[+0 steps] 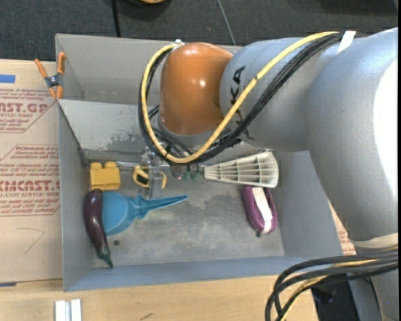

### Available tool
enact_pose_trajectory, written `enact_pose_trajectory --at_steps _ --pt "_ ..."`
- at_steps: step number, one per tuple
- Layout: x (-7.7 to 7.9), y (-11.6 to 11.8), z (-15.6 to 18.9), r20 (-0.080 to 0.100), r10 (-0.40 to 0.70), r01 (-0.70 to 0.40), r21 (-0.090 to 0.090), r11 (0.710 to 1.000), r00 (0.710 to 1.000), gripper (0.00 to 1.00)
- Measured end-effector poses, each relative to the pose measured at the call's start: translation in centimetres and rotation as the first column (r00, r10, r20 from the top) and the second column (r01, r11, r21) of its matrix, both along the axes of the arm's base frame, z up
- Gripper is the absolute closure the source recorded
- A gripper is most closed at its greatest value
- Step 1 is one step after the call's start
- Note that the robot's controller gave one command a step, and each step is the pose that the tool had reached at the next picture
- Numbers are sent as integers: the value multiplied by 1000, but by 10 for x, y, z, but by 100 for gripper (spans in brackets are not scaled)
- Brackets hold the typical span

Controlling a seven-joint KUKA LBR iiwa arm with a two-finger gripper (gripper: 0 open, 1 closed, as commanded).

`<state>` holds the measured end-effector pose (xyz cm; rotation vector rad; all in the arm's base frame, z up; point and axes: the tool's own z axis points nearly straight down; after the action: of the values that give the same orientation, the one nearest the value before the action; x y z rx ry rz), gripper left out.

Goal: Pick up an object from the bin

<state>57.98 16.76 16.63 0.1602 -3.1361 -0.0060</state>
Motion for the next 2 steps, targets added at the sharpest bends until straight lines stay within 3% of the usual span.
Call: enact_pose_trajectory --at_steps 1,2 --pt "7 -3 15 21 120 -120 3 993 993 100" --pt "1 -12 21 -13 184 -184 -1 983 983 100"
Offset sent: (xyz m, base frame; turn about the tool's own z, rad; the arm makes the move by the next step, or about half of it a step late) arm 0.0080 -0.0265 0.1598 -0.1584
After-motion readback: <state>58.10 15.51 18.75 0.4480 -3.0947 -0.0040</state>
